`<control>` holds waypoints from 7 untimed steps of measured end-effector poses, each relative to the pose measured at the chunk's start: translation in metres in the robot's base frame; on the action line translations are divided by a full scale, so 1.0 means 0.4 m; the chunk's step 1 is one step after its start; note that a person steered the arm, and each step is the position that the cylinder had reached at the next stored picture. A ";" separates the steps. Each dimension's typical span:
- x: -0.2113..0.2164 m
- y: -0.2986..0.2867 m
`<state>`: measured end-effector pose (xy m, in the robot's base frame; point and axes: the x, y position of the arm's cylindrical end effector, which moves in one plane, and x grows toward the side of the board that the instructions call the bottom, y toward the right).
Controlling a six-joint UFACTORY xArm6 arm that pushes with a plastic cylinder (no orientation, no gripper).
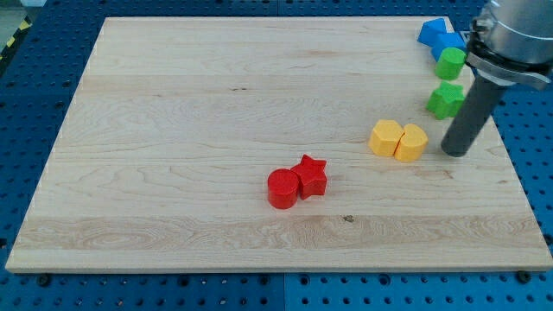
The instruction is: Move the arm towards the right center of the board
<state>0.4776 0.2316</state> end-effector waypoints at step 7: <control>0.003 -0.106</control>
